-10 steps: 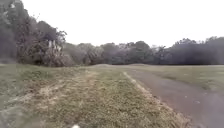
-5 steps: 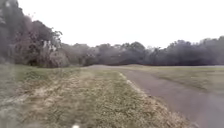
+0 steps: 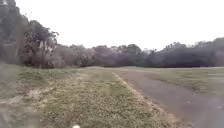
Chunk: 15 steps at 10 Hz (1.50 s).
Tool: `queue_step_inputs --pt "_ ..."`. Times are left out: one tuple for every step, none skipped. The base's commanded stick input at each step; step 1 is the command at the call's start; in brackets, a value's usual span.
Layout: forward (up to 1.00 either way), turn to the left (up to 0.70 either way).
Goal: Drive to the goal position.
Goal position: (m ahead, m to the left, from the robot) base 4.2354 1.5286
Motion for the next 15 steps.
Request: queue_step_inputs --pt "0.6 -0.14" --pt "0.6 -0.15" --pt "0.6 -0.15" --pt "0.6 -0.15" --pt "0.6 -0.15" --pt "0.6 -0.15" --pt "0.6 -0.15" --pt "0.6 -0.15" --pt "0.6 -0.15" --pt "0.6 -0.15" --pt "0.6 -0.15" --pt "0.6 -0.15" --pt "0.6 -0.15" --pt "0.6 -0.15" --pt "0.6 -0.15"
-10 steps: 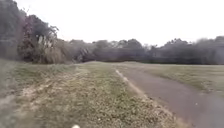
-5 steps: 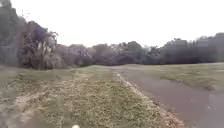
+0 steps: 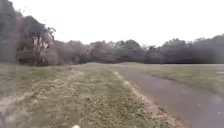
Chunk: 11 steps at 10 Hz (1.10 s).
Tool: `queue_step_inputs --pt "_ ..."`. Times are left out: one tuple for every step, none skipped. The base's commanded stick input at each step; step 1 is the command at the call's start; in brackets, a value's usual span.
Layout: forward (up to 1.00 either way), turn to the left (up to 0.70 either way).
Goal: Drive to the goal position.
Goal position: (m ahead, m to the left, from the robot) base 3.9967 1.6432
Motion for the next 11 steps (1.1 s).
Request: queue_step_inputs --pt "0.6 -0.15" --pt "0.6 -0.15" --pt "0.6 -0.15" --pt "0.6 -0.15" --pt "0.6 -0.15" --pt "0.6 -0.15" --pt "0.6 -0.15" --pt "0.6 -0.15" --pt "0.6 -0.15" --pt "0.6 -0.15" --pt "0.6 -0.15"
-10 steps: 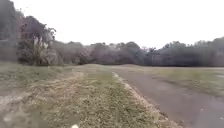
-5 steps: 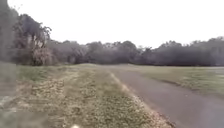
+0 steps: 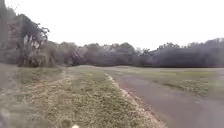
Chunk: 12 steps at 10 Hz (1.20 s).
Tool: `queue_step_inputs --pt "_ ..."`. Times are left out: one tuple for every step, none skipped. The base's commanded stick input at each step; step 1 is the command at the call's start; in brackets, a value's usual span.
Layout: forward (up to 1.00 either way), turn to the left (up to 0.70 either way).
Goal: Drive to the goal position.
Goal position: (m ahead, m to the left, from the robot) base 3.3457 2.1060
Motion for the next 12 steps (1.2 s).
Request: queue_step_inputs --pt "0.6 -0.15" --pt "0.6 -0.15" --pt "0.6 -0.15" --pt "0.6 -0.15" --pt "0.6 -0.15" --pt "0.6 -0.15" --pt "0.6 -0.15" --pt "0.6 -0.15" --pt "0.6 -0.15" --pt "0.6 -0.15" --pt "0.6 -0.15" --pt "0.6 -0.15"
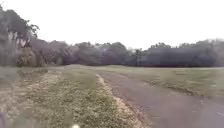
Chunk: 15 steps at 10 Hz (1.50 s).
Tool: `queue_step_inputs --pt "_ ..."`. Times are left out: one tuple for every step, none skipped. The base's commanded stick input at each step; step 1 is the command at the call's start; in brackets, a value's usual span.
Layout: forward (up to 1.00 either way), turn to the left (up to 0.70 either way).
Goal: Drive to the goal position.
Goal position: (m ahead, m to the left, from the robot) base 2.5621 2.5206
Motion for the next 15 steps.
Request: queue_step_inputs --pt "0.6 -0.15" --pt "0.6 -0.15" --pt "0.6 -0.15" --pt "0.6 -0.15" --pt "0.6 -0.15" --pt "0.6 -0.15" --pt "0.6 -0.15" --pt "0.6 -0.15" --pt "0.6 -0.15" --pt "0.6 -0.15" --pt "0.6 -0.15" --pt "0.6 -0.15" --pt "0.6 -0.15" --pt "0.6 -0.15" --pt "0.6 -0.12"
